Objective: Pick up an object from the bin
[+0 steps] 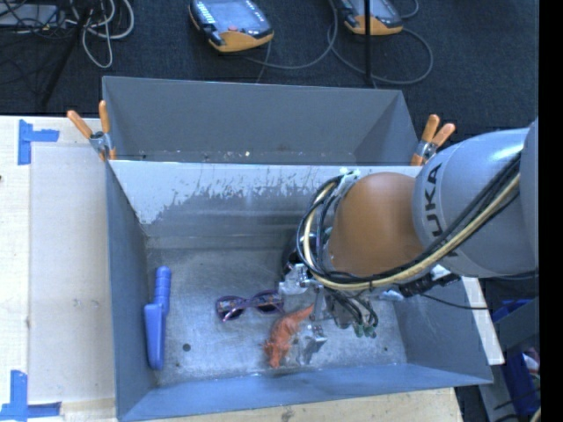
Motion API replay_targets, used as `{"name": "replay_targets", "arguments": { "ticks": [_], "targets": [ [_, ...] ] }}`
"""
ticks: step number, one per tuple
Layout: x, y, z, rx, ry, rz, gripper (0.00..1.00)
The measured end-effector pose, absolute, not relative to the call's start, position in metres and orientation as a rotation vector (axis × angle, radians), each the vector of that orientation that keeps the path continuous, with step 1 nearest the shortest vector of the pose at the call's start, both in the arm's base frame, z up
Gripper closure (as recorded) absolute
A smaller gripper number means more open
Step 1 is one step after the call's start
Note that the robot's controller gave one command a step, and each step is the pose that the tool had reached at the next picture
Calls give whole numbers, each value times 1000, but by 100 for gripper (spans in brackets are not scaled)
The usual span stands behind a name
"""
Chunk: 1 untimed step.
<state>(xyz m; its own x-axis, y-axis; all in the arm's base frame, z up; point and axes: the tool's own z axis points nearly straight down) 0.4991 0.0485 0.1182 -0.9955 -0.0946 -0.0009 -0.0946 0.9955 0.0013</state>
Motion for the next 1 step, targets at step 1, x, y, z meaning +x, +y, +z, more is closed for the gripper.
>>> {"name": "replay_targets", "arguments": {
  "ticks": [1],
  "targets": [
    [543, 62, 75, -625, 3073, 3, 100]
  ]
}}
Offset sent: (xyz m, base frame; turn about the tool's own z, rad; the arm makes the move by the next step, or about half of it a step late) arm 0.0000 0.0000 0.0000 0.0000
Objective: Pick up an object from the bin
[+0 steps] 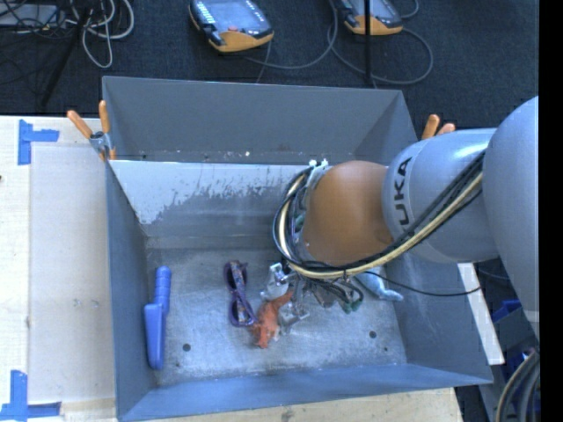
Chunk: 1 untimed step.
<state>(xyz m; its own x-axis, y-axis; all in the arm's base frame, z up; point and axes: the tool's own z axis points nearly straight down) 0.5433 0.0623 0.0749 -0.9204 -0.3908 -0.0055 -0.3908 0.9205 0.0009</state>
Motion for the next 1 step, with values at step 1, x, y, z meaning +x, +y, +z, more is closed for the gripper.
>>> {"name": "replay_targets", "arguments": {
  "ticks": [1],
  "targets": [
    [543, 62, 75, -625, 3073, 3, 100]
  ]
}}
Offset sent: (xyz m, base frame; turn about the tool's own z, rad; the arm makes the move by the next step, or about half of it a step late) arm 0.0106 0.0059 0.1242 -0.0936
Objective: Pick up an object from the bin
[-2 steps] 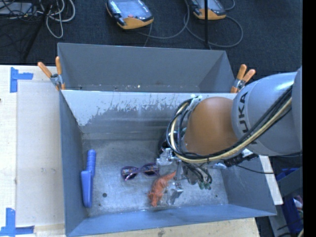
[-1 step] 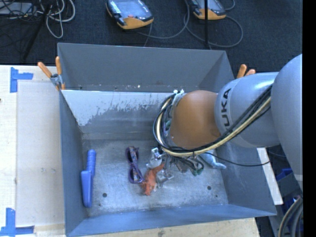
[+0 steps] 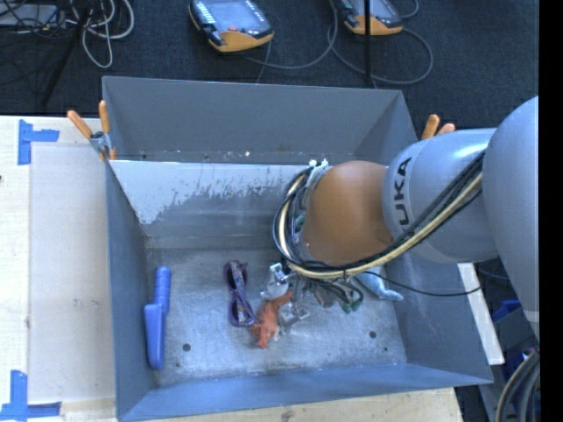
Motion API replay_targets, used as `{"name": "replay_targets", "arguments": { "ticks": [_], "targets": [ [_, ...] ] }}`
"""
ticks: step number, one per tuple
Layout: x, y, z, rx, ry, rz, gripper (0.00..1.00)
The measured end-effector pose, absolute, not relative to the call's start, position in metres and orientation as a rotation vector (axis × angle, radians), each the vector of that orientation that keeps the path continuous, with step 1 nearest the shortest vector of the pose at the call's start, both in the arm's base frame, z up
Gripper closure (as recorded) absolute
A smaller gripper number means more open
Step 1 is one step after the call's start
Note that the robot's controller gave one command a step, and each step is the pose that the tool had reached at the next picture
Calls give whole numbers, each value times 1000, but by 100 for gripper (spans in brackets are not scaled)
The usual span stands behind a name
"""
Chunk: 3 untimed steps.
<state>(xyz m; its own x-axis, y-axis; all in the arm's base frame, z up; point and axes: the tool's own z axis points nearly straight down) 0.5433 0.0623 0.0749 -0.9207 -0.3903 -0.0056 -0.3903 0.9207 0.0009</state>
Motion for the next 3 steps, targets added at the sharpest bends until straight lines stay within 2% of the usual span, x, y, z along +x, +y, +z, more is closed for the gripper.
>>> {"name": "replay_targets", "arguments": {
  "ticks": [1, 2, 3],
  "targets": [
    [554, 69, 198, -766, 3046, 2, 100],
    [554, 69, 198, -764, 3047, 2, 100],
    [564, 67, 217, -890, 3022, 4, 100]
  ]
}}
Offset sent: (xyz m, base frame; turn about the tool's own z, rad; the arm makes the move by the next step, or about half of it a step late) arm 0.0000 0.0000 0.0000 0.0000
